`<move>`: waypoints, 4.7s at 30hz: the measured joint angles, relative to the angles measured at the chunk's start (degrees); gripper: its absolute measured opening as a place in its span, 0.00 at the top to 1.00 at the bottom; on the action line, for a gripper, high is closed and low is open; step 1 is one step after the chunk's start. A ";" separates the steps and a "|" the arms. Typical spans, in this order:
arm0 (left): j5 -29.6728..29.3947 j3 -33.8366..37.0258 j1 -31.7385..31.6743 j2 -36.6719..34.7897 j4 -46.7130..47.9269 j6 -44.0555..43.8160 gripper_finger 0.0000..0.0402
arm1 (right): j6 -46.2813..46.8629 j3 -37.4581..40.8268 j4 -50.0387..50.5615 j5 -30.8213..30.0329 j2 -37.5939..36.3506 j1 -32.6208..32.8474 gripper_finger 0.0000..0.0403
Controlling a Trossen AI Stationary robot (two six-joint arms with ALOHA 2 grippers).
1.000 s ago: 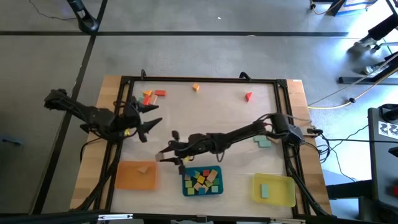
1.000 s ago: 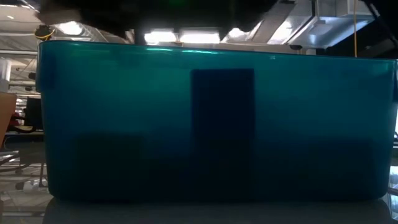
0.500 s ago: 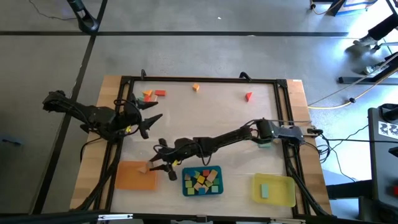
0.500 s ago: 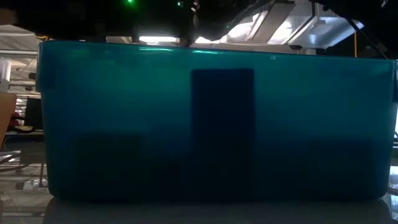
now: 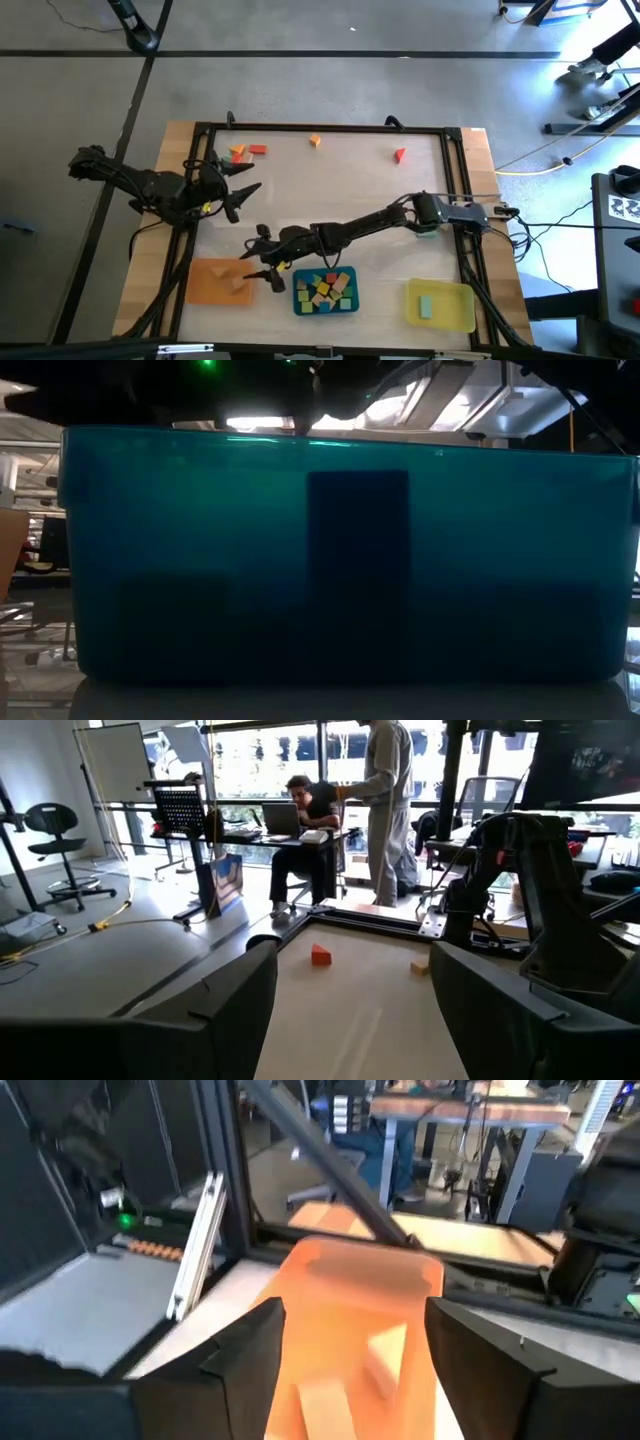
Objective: Sort blocks by size
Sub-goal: Put the light blue rectangular block into the yellow bin
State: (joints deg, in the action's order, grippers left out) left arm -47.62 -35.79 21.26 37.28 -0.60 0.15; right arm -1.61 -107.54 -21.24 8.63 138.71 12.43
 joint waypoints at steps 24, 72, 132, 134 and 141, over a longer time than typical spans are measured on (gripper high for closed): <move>4.52 2.98 2.07 -0.07 16.13 -17.66 0.38 | 12.34 0.04 91.59 -17.26 -33.63 3.31 0.46; 4.23 14.64 2.32 0.28 4.11 -25.11 0.38 | 15.47 67.56 75.34 -16.37 -53.40 -5.47 0.46; 4.09 14.64 2.32 0.26 2.32 -25.70 0.38 | 84.26 47.21 81.11 -12.19 -63.19 36.19 0.68; 4.11 14.64 2.32 0.27 1.77 -25.69 0.38 | 87.25 47.21 81.20 -12.66 -62.07 38.54 0.68; 4.11 14.64 2.33 0.27 1.05 -26.41 0.38 | 90.20 47.21 80.86 -10.94 -56.94 41.74 0.68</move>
State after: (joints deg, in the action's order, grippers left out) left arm -43.51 -21.15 23.58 37.55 0.45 -26.27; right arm 88.59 -60.34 59.62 -2.32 81.77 54.17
